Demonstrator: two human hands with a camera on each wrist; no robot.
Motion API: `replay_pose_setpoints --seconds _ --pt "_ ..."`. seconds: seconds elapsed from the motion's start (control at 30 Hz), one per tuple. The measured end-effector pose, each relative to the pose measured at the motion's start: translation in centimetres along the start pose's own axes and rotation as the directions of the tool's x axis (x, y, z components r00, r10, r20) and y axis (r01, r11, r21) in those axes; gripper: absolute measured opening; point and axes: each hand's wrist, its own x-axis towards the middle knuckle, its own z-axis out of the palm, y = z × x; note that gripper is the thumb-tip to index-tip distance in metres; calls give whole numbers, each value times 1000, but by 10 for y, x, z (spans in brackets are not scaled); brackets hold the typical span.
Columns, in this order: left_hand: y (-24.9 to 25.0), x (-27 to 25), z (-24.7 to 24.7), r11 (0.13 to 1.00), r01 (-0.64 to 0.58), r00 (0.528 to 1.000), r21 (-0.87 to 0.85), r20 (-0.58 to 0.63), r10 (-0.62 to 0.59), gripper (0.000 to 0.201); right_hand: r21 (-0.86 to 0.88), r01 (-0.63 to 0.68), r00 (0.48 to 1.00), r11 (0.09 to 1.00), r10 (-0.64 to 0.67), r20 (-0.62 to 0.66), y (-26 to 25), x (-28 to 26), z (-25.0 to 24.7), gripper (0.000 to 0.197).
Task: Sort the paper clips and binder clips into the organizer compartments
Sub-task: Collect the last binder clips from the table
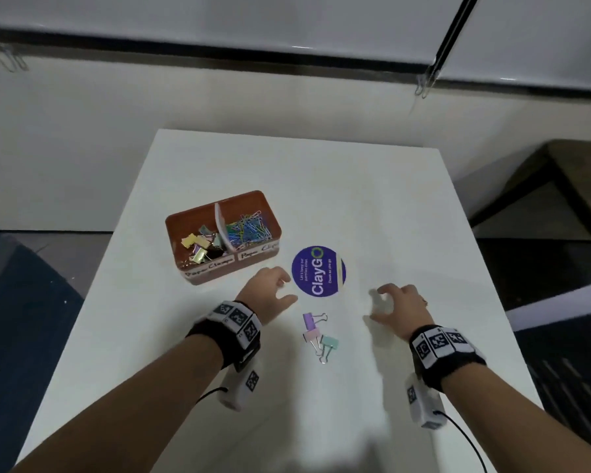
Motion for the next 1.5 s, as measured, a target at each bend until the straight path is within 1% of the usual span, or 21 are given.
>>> replay_pose_setpoints --seconds 0.1,0.2,0.27,0.33,0.43,0.47,0.53,0.63,0.73,0.77,0.83,0.93,1.0,1.07,1.17,1.23,1.3,1.33,1.4,1.5 --pt "4 3 37 999 42 996 27 74 -44 42 -1 -13 998 1000 13 58 27 -3 6 62" --pt "7 6 67 992 105 988 66 109 -112 46 20 -4 996 1000 2 94 42 -3 13 64" --pt "11 9 81 985 135 984 105 99 -145 46 50 -14 996 999 9 85 48 -1 18 62" --pt "16 14 90 978 170 982 119 57 -178 41 87 -21 998 996 16 60 53 0 24 54" --pt "21 23 99 975 175 982 138 42 -183 29 167 7 1000 986 -10 15 60 4 30 30" --pt "21 25 100 973 177 982 146 48 -185 25 182 17 1000 983 -20 15 62 5 31 25" --pt "21 27 101 969 190 978 158 58 -201 21 192 35 998 981 -43 38 63 7 33 24" --pt "19 30 98 962 214 973 170 50 -225 21 198 75 995 977 -86 45 62 7 35 23" --pt "17 32 94 956 219 972 193 44 -232 12 255 118 991 960 -129 26 59 6 34 21" --pt "16 32 91 958 219 972 185 41 -231 11 295 125 990 947 -137 19 58 6 34 20" --pt "13 31 86 970 223 973 101 29 -227 13 351 146 987 925 -162 18 54 6 32 21" --pt "8 27 71 968 244 970 -60 21 -243 21 354 204 968 913 -242 65 44 4 30 26" --pt "5 23 61 952 248 968 -181 88 -236 22 408 202 956 890 -271 117 32 1 28 20" --pt "2 18 54 942 228 967 -247 173 -188 21 445 191 937 875 -297 182 20 -2 29 17" --pt "1 9 52 966 189 962 -176 232 -145 28 412 230 899 882 -354 257 3 -6 37 19" --pt "1 4 59 980 181 959 -77 233 -159 40 379 252 883 890 -372 286 -8 -7 44 25" --pt "0 1 69 986 169 965 -10 207 -163 48 279 293 881 915 -371 293 -18 -8 54 32" --pt "0 0 74 989 150 970 14 194 -150 47 225 316 880 922 -373 294 -23 -8 59 34" --pt "0 0 83 991 107 974 80 191 -121 40 159 341 881 927 -373 289 -28 -9 67 37" --pt "1 0 90 982 82 976 170 185 -113 28 131 330 896 935 -354 270 -28 -10 74 39"
